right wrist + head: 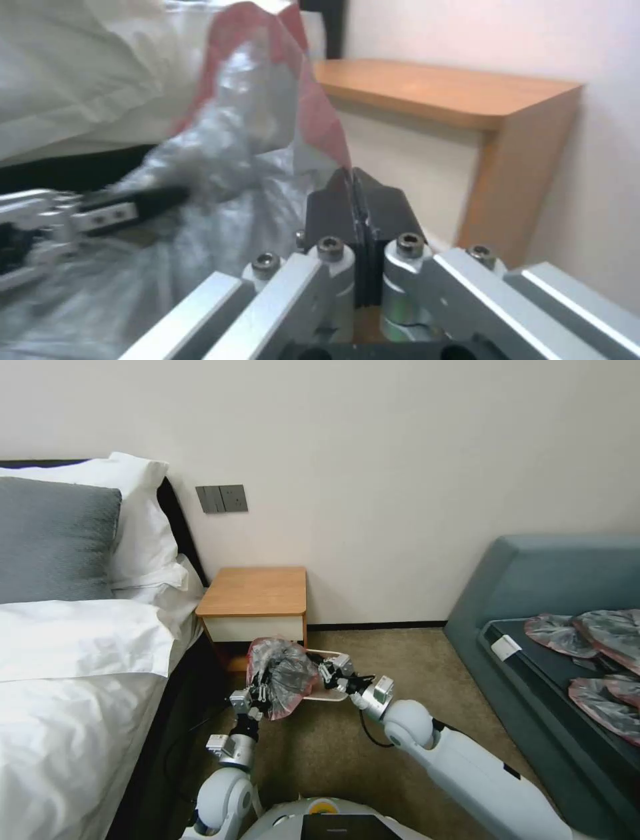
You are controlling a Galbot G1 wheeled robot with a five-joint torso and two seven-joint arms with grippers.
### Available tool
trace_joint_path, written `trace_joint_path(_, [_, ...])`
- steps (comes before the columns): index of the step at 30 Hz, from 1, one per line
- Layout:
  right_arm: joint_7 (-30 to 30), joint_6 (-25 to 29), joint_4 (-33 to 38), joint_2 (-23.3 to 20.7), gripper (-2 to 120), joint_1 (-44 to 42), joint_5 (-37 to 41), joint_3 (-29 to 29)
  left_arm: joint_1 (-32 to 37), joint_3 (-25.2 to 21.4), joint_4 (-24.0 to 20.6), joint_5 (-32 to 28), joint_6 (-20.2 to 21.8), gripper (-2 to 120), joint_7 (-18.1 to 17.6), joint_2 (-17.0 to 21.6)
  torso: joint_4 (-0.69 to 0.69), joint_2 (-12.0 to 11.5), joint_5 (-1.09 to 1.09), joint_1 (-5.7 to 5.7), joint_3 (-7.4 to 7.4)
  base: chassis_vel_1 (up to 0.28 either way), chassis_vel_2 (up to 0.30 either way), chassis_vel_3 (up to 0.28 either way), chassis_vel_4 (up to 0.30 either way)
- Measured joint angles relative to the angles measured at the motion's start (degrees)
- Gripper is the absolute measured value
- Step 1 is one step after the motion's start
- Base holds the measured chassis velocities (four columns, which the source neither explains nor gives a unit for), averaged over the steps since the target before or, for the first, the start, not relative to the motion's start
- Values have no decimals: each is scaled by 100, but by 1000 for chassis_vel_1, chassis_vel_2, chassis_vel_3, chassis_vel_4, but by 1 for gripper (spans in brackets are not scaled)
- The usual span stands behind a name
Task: Pick up the garbage bag from the table and place it over the trash can.
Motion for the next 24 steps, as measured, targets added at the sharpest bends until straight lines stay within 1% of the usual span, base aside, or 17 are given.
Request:
trace_joint_path(4, [0, 30, 0, -253, 0, 2, 63, 157, -6, -34, 21, -2, -67, 11, 41, 26, 0, 0, 0, 0, 0, 0, 0, 0, 0])
trace_joint_path(8, [0, 52, -7, -391, 0, 2, 111, 254, -15, -48, 49, -6, -145, 11, 108, 40, -1, 0, 0, 0, 0, 0, 0, 0, 0])
trace_joint_path(11, [9, 63, -57, -598, 0, 25, 213, 404, -20, -80, 105, -52, -406, 11, 376, 63, 0, 0, 0, 0, 0, 0, 0, 0, 0])
trace_joint_path(12, [9, 63, -57, -598, 0, 25, 213, 404, -20, -80, 105, -52, -406, 11, 376, 63, 0, 0, 0, 0, 0, 0, 0, 0, 0])
trace_joint_path(13, [11, 67, -78, -653, 0, 35, 239, 441, -21, -96, 124, -64, -493, 11, 472, 71, 0, 0, 0, 0, 0, 0, 0, 0, 0])
trace_joint_path(15, [17, 76, -133, -803, 0, 54, 306, 537, -22, -167, 204, -73, -853, 11, 834, 89, 0, 0, 0, 0, 0, 0, 0, 0, 0])
trace_joint_path(16, [17, 76, -133, -803, 0, 54, 306, 537, -22, -167, 204, -73, -853, 11, 834, 89, 0, 0, 0, 0, 0, 0, 0, 0, 0])
trace_joint_path(19, [19, 95, -172, -1006, 0, 19, 376, 690, -13, -237, 269, -68, -1140, 11, 1157, 118, 1, 0, 1, 0, 0, 0, 0, 0, 0])
trace_joint_path(24, [7, 108, -167, -1195, 0, -91, 421, 890, -30, -264, 343, 10, -1315, 11, 1350, 122, -1, 0, 0, 0, 0, 0, 0, 0, 0])
